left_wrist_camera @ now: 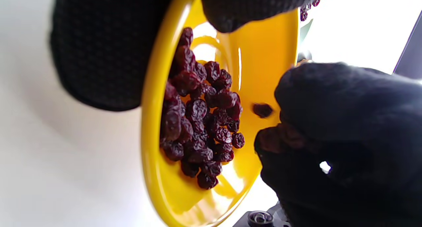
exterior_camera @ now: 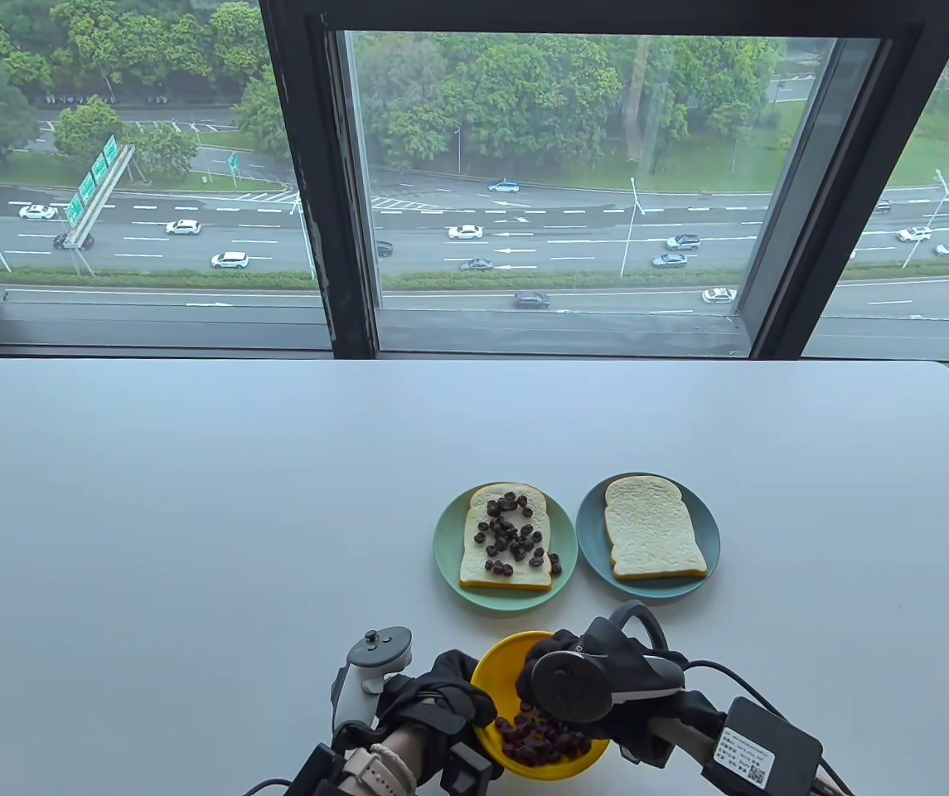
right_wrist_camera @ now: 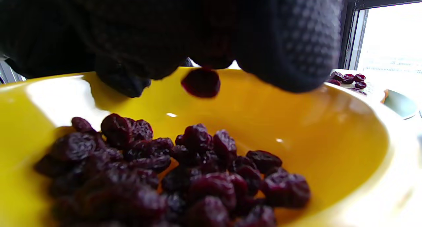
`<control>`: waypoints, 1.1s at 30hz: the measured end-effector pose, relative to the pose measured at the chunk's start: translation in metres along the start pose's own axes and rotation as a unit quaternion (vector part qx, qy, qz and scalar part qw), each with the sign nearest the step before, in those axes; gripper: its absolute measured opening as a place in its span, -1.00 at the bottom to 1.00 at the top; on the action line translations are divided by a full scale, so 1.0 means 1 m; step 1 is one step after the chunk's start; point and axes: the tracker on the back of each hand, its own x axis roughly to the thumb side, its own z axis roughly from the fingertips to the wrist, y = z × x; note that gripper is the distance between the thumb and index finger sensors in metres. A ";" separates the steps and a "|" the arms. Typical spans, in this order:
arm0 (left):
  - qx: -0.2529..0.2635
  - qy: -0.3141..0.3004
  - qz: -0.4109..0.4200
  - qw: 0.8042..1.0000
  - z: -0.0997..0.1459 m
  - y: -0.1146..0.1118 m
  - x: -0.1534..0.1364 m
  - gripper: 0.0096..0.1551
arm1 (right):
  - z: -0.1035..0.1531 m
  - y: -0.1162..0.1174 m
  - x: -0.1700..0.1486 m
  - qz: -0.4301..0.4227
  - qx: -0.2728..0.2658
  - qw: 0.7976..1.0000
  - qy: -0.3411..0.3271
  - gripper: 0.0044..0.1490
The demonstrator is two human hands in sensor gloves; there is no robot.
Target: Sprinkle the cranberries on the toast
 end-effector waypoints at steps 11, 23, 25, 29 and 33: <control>-0.013 0.002 0.002 1.000 0.000 -0.001 -0.001 -0.36 | -0.007 -0.020 -0.018 -0.045 -0.017 0.999 0.026 -0.50; -0.028 0.003 0.012 1.000 0.000 -0.003 -0.001 -0.36 | -0.013 -0.011 -0.186 -0.101 -0.054 0.947 0.301 -0.51; -0.027 0.004 0.013 1.000 0.001 -0.004 -0.001 -0.36 | -0.017 0.000 -0.201 -0.094 -0.044 0.939 0.328 -0.51; -0.027 0.005 0.015 0.999 0.002 -0.004 0.000 -0.36 | -0.029 0.018 -0.212 -0.056 -0.023 0.936 0.347 -0.51; -0.027 0.007 0.016 0.999 0.002 -0.004 0.000 -0.36 | -0.040 0.026 -0.208 0.011 0.008 0.938 0.347 -0.51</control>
